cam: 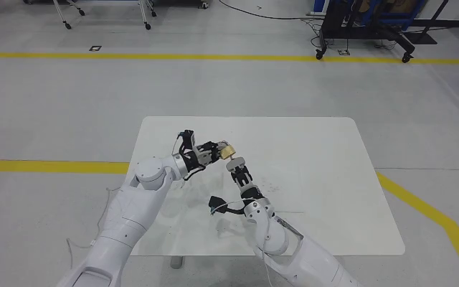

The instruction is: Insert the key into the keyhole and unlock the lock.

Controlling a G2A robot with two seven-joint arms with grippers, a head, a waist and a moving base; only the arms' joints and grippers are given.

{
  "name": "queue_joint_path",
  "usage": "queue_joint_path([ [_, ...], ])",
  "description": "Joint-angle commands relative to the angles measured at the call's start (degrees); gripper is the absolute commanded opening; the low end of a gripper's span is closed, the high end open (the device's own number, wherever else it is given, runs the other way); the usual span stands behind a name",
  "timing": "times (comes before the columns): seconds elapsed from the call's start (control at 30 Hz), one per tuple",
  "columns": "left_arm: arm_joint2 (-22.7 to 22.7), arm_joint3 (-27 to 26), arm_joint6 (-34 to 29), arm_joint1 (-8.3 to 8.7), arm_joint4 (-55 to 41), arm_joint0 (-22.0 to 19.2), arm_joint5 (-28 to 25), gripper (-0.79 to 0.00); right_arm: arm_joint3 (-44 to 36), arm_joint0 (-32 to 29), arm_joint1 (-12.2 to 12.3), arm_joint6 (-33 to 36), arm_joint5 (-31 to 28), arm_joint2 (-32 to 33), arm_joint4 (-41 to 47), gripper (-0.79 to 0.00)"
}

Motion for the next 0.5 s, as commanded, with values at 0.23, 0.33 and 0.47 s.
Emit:
queue_joint_path([
  [0.23,1.13,-0.15,-1.2,0.06,2.91,-0.17,0.07,-0.785,-0.2,-0.05,0.02,0.14,-0.6,0.06,0.0,-0.785],
  [0.33,1.17,-0.12,-1.6,0.06,2.92,-0.23,-0.18,-0.785,-0.32,-0.09,0.04,0.33,-0.56,0.15,0.0,-0.785],
  [0.47,1.14,0.01,-1.66,0.05,2.88,-0.3,-0.21,-0.785,-0.56,-0.51,-0.05,0.47,-0.48,0.45,0.0,-0.474],
])
